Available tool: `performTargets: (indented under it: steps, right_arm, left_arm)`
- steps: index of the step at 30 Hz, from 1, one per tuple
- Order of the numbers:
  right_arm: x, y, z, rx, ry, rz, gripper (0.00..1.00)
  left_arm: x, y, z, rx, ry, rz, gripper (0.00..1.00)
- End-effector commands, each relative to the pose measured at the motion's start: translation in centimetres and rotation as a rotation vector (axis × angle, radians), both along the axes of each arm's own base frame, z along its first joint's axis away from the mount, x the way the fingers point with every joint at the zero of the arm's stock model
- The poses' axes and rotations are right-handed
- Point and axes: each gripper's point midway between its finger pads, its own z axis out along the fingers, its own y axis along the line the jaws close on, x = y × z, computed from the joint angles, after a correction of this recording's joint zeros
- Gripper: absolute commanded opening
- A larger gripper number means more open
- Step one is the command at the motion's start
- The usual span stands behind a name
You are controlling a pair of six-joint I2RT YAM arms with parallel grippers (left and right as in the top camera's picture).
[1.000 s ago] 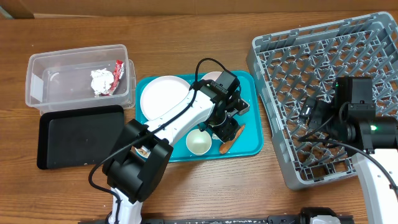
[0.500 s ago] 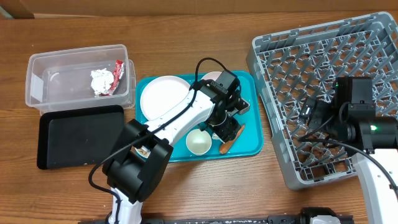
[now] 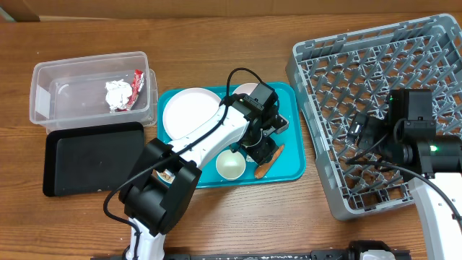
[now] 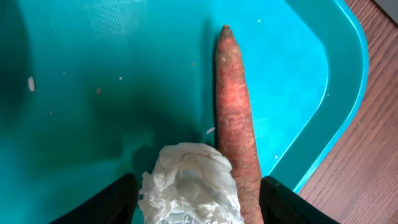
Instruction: Sort waste into correct bins and load items into the dishwasher
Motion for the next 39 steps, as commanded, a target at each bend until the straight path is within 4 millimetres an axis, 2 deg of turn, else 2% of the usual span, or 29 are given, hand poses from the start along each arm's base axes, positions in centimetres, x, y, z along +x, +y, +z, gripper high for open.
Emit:
performTargets:
  steps: [1,3,5,7,12,15,18,26,30,32,33,37,39]
  right_arm:
    - [0.3,-0.2,1.2,0.003,-0.039,-0.012,1.0]
    - [0.3,-0.2,1.2,0.003,-0.039,-0.012,1.0]
    - [0.3,-0.2,1.2,0.003,-0.039,-0.012,1.0]
    - [0.3,-0.2,1.2,0.003,-0.039,-0.012,1.0]
    - [0.3,-0.2,1.2,0.003,-0.039,-0.011,1.0]
    - [0.3,-0.2,1.2,0.003,-0.039,-0.011,1.0]
    - [0.3,-0.2,1.2,0.003,-0.039,-0.011,1.0]
    - [0.3,-0.2,1.2,0.003,-0.039,-0.011,1.0]
    - [0.3,-0.2,1.2,0.003,-0.039,-0.011,1.0]
    - [0.3,-0.2,1.2,0.003,-0.039,-0.011,1.0]
    - [0.3,-0.2,1.2,0.003,-0.039,-0.011,1.0]
    - [0.3,-0.2,1.2,0.003,-0.039,-0.011,1.0]
    - [0.3,-0.2,1.2,0.003,-0.039,-0.011,1.0]
  left_arm:
    - [-0.1,0.6,-1.1,0.038,0.0,0.005,0.62]
    - [-0.2,0.6,-1.1,0.041,-0.001,0.003,0.57]
    - [-0.3,0.6,-1.2,0.044,-0.002,-0.002,0.44]
    - [-0.5,0.4,-1.2,0.044,-0.002,-0.007,0.26]
    - [-0.6,0.3,-1.2,0.045,-0.004,-0.011,0.04]
    - [0.0,0.7,-1.1,0.063,-0.022,0.002,0.04]
    - [1.0,1.1,-0.1,0.066,-0.035,0.024,0.04]
    - [4.0,2.0,6.8,0.018,-0.111,0.08,0.04]
    - [4.0,2.2,7.7,0.013,-0.114,0.086,0.05]
    - [3.5,2.4,7.2,0.028,-0.09,0.081,0.26]
    - [3.1,2.5,6.8,0.038,-0.076,0.078,0.32]
    - [1.7,2.8,5.3,0.06,-0.033,0.064,0.48]
    - [0.8,3.2,3.7,0.077,-0.011,0.058,0.56]
